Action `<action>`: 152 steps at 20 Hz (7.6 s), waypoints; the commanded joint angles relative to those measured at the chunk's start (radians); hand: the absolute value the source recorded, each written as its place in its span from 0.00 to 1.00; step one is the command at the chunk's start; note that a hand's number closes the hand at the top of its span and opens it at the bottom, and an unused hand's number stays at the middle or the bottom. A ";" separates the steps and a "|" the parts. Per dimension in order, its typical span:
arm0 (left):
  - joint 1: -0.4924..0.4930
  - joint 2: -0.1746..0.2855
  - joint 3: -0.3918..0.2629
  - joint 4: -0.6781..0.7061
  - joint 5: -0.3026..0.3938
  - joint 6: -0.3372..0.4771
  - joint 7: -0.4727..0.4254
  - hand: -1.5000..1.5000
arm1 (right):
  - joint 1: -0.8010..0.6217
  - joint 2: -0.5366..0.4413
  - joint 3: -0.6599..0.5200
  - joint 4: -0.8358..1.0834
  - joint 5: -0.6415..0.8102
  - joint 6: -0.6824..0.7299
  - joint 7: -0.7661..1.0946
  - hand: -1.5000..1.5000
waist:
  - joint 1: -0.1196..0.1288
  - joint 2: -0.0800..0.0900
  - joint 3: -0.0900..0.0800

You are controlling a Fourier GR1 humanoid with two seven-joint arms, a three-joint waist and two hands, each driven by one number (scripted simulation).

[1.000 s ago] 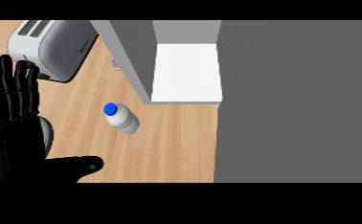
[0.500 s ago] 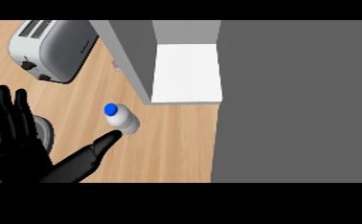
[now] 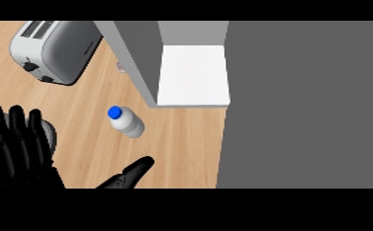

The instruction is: Pick up the bottled water, place it into the cabinet and close the cabinet

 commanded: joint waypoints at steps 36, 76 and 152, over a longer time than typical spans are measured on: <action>0.009 0.072 0.110 0.236 0.160 0.131 -0.059 0.00 | -0.074 -0.075 0.228 -0.146 0.206 -0.233 0.161 0.00 | -0.005 0.004 -0.004; -0.128 -0.001 0.379 1.228 1.203 -0.102 -1.291 0.00 | -0.095 -0.186 0.271 -0.165 0.178 -0.339 0.165 0.00 | -0.005 0.005 -0.003; -0.274 0.054 0.046 0.847 1.240 -0.356 -1.011 1.00 | -0.041 -0.329 0.313 -0.145 0.122 -0.437 0.019 0.00 | -0.009 0.003 -0.001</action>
